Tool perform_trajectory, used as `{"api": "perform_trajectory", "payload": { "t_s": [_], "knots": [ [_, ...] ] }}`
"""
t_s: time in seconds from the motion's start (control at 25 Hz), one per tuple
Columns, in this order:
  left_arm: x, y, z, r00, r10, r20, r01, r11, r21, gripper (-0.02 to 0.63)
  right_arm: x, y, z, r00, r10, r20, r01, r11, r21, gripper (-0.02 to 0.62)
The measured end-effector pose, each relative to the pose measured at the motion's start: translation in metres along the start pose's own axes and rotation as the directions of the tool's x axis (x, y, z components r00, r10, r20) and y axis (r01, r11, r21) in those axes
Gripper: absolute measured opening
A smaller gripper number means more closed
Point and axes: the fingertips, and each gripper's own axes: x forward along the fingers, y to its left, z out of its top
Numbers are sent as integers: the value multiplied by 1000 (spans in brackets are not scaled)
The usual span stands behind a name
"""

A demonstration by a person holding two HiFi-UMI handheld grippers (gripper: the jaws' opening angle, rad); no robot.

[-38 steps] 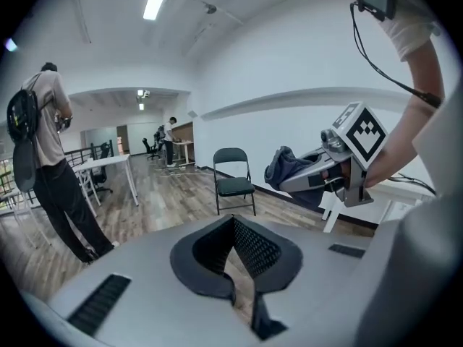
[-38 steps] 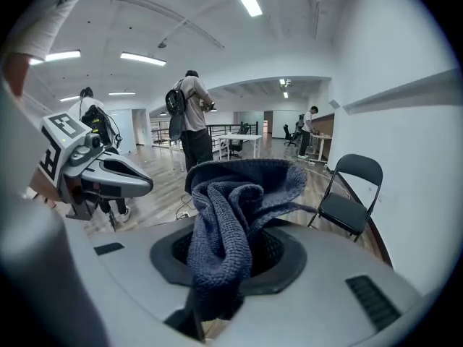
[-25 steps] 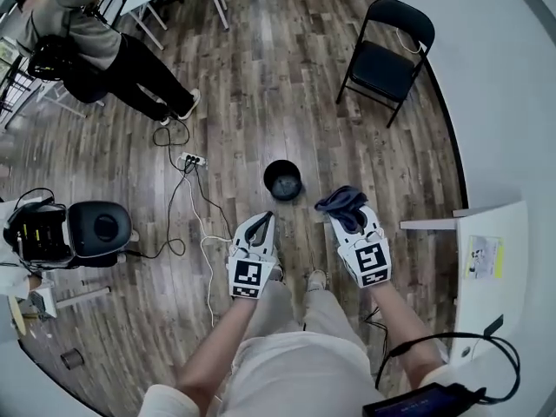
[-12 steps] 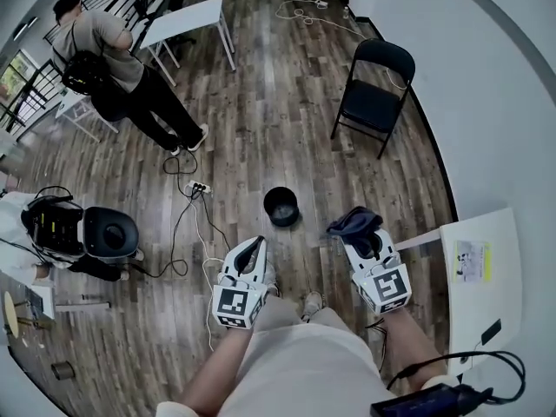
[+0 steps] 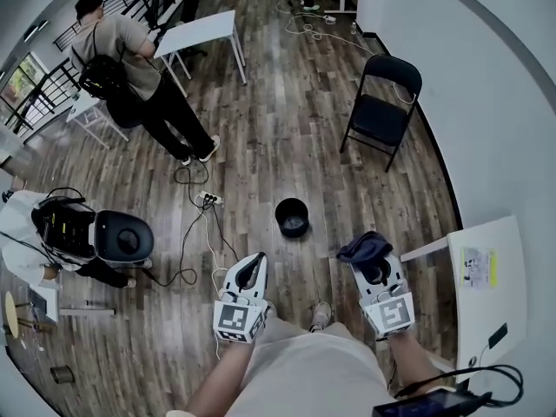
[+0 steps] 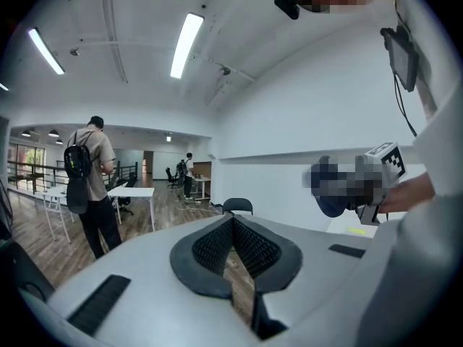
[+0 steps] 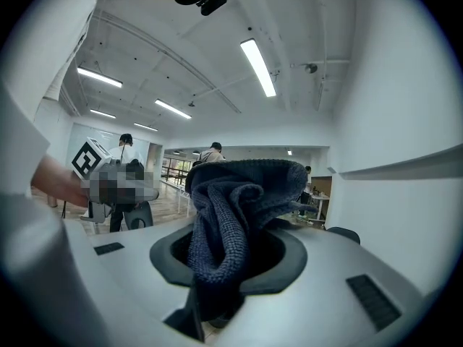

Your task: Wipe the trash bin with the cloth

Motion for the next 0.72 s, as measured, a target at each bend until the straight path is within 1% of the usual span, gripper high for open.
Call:
{"api": "perform_trajectory", "payload": {
  "t_s": [0.08, 0.2, 0.48, 0.72],
  "knots": [
    [-3, 14, -2, 1000, -6, -6, 6, 1000, 15, 9, 6, 8, 2, 1000, -12, -6, 12, 1000, 0, 115],
    [-9, 39, -3, 1000, -7, 5, 7, 999, 32, 9, 17, 22, 3, 1000, -19, -13, 19, 1000, 7, 115],
    [-18, 90, -13, 1000, 7, 3, -7, 1000, -17, 9, 51, 40, 8, 999, -18, -32, 18, 1000, 3, 114],
    [-11, 109, -16, 1000, -8, 6, 8, 999, -31, 9, 62, 39, 6, 998, -46, -47, 47, 999, 11, 115]
  ]
}}
